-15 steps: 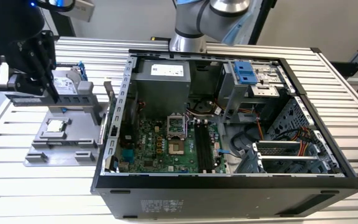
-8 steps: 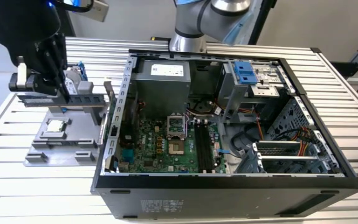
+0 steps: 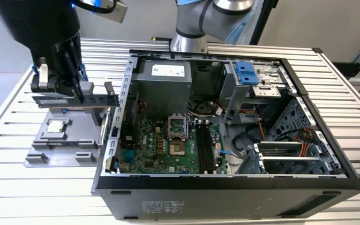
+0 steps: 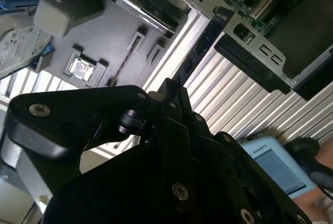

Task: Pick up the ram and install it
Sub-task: 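Pick up the ram and move it above insertion slot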

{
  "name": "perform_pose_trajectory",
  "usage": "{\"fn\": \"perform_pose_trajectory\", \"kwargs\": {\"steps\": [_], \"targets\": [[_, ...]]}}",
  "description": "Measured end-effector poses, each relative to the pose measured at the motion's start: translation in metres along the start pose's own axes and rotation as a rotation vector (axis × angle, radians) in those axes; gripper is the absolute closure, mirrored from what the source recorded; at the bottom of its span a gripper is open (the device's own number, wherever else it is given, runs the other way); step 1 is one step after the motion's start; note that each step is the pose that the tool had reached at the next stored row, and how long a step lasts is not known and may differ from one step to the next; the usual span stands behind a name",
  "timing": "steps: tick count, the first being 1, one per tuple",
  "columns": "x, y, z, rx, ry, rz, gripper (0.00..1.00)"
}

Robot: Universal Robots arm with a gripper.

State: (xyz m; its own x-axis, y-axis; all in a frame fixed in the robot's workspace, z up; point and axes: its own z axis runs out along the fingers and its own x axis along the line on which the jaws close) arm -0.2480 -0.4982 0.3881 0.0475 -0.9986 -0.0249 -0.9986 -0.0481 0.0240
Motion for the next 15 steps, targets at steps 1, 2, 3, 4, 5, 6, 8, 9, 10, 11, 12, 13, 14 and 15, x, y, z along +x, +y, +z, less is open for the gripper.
{"fn": "perform_pose_trajectory", "kwargs": {"steps": [1, 2, 3, 4, 5, 6, 8, 9, 10, 11, 12, 13, 14, 15], "targets": [[0.0002, -0.0032, 0.0, -0.0007, 0.0, -0.001, 1.0], [0.0004, -0.0064, -0.0001, -0.0016, -0.0001, -0.002, 1.0], [0.0006, -0.0094, -0.0002, -0.0024, 0.0, -0.003, 1.0], [0.0008, -0.0129, -0.0003, -0.0033, 0.0, -0.004, 1.0], [0.001, -0.0158, -0.0004, -0.0039, -0.0001, -0.005, 1.0], [0.0012, -0.0189, -0.0005, -0.0046, -0.0001, -0.007, 1.0], [0.0016, -0.0252, -0.0007, -0.0061, 0.0, -0.009, 1.0], [0.0018, -0.0283, -0.0006, -0.0066, -0.0002, -0.01, 1.0], [0.0019, -0.0313, -0.0008, -0.0074, 0.0, -0.012, 1.0], [0.0021, -0.0344, -0.0009, -0.008, 0.0, -0.013, 1.0], [0.0022, -0.0372, -0.0009, -0.0085, -0.0001, -0.015, 1.0], [0.0023, -0.0396, -0.0009, -0.0089, -0.0001, -0.017, 1.0], [0.0024, -0.041, -0.001, -0.009, 0.0, -0.018, 1.0], [0.0024, -0.0422, -0.001, -0.0091, 0.0, -0.018, 1.0]]}}
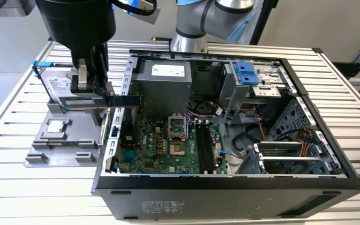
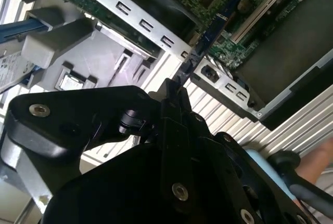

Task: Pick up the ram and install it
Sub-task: 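Pick up the ram and move it above insertion slot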

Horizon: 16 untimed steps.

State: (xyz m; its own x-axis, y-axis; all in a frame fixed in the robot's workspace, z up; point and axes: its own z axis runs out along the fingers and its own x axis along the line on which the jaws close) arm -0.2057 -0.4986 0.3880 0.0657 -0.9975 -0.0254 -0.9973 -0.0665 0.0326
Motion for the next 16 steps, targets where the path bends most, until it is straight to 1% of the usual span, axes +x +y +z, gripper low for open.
{"fn": "perform_pose_trajectory", "kwargs": {"steps": [13, 16], "targets": [[0.0, -0.0003, 0.0, 0.0, 0.0, 0.0, 1.0], [0.0002, -0.0032, -0.0002, -0.0001, 0.0001, 0.0, 1.0]]}}
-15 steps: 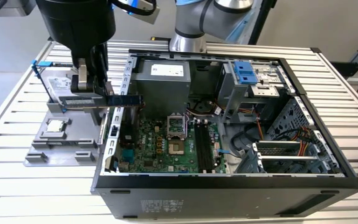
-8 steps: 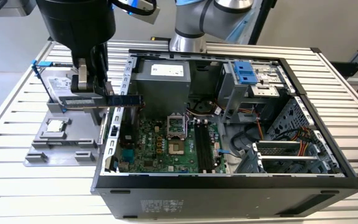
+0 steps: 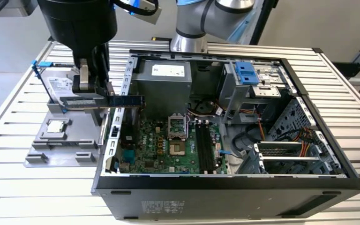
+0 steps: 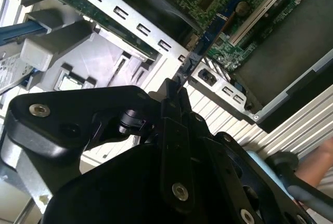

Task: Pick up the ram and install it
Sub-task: 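Pick up the ram and move it above insertion slot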

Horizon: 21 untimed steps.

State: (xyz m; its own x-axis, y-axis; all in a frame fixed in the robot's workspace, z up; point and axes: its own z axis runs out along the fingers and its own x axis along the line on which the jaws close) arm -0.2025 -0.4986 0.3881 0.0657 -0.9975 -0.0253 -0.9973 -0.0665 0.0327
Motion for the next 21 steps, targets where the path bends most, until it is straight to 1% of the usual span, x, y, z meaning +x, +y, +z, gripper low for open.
{"fn": "perform_pose_trajectory", "kwargs": {"steps": [4, 7, 11, 13, 17, 21], "targets": [[0.0006, -0.008, -0.0002, 0.0001, -0.0001, 0.0, 1.0], [0.0012, -0.0175, -0.0005, 0.0001, -0.0001, 0.0, 1.0], [0.0022, -0.0325, -0.0008, 0.0001, -0.0002, 0.0, 1.0], [0.0025, -0.0379, -0.0009, 0.0001, -0.0001, 0.002, 1.0], [0.0031, -0.0456, -0.0007, 0.0003, -0.0004, 0.01, 1.0], [0.0034, -0.0496, -0.0005, 0.0008, -0.001, 0.027, 1.0]]}}
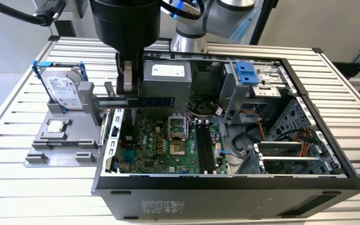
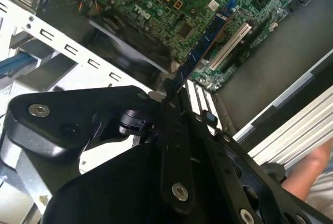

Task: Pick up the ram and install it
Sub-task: 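Pick up the ram and move it above insertion slot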

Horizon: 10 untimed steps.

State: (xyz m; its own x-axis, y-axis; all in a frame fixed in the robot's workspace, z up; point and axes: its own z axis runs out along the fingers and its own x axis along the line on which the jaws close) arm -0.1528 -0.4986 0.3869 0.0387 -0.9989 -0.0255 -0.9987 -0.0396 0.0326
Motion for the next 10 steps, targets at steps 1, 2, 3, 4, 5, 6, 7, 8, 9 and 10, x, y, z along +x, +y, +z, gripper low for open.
{"fn": "perform_pose_trajectory", "kwargs": {"steps": [1, 2, 3, 4, 5, 6, 7, 8, 9, 10], "targets": [[0.0, -0.0009, 0.0, 0.0001, -0.0001, 0.005, 1.0], [0.0, -0.0016, 0.0, 0.0002, -0.0002, 0.011, 1.0], [0.0001, -0.0024, 0.0, 0.0003, -0.0004, 0.016, 1.0], [0.0001, -0.003, 0.0001, 0.0005, -0.0006, 0.022, 1.0], [0.0002, -0.0035, 0.0002, 0.0007, -0.0009, 0.029, 1.0], [0.0002, -0.004, 0.0002, 0.0009, -0.0011, 0.036, 1.0], [0.0001, -0.0044, 0.0002, 0.001, -0.0013, 0.043, 1.0], [0.0001, -0.0051, 0.0002, 0.0012, -0.0014, 0.049, 1.0], [0.0002, -0.0064, 0.0002, 0.0013, -0.0016, 0.054, 1.0], [0.0003, -0.0081, 0.0001, 0.0014, -0.0017, 0.057, 1.0]]}}
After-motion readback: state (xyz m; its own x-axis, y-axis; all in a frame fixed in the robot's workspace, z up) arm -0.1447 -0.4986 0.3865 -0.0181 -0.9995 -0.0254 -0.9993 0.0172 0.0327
